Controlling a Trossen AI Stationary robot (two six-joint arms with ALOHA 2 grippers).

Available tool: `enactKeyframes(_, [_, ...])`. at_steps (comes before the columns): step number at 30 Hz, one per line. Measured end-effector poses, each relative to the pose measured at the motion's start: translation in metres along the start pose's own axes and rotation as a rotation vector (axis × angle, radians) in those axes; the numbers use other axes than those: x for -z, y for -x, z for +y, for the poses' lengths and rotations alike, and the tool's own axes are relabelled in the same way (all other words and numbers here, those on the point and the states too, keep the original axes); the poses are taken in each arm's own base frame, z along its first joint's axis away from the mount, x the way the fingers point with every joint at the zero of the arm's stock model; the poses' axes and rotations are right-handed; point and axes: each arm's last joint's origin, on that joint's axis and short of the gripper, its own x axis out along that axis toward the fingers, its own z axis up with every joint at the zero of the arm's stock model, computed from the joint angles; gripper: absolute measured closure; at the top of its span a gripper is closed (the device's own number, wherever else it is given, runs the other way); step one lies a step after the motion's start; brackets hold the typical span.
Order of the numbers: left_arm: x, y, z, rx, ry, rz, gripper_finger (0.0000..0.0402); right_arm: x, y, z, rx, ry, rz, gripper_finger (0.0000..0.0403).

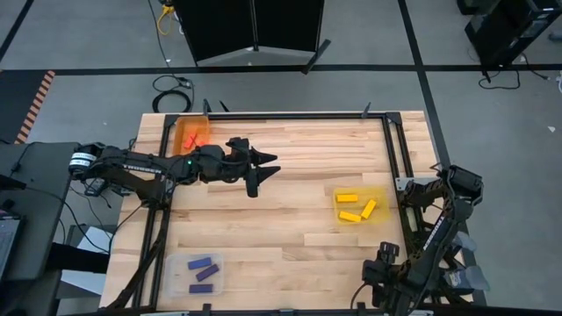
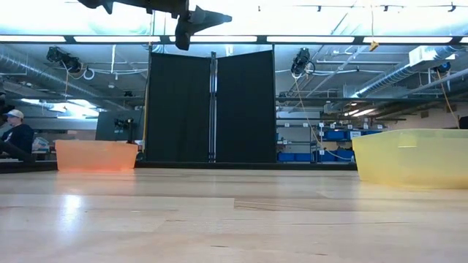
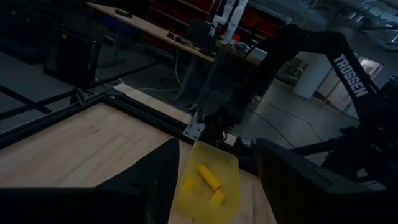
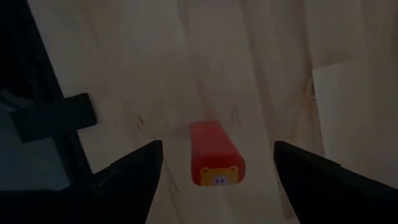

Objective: Sort blocks
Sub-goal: Put the orange block into the orange transparent bin

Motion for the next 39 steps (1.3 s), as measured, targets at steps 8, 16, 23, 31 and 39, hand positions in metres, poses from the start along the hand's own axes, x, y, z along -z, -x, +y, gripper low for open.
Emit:
enactKeyframes(8, [0.0000, -0.0001, 0.0000, 0.001, -0.001, -0.001, 0.0183, 0.0023, -0.0094, -0.0024, -0.009, -0.002, 0.026, 0.0093])
enactKeyframes(16, [0.0000, -0.0001, -0.0001, 0.001, -0.002, -0.001, 0.0183, -0.0010, -0.0099, -0.0033, -0.008, -0.005, 0.025, 0.0123])
enactKeyframes(23, [0.0000, -0.0001, -0.0001, 0.002, -0.002, 0.000, 0.0183, -0.0013, -0.0100, -0.0031, -0.010, -0.003, 0.025, 0.0152])
enactKeyframes(31, [0.0000, -0.0001, -0.0001, 0.002, -0.002, 0.000, 0.0183, -0.0021, -0.0101, -0.0031, -0.014, -0.006, 0.032, 0.0183])
enactKeyframes(39, [0.0000, -0.0001, -0.0001, 0.002, -0.002, 0.000, 0.0183, -0.0021, -0.0100, -0.0027, -0.020, 0.002, 0.039, 0.0221])
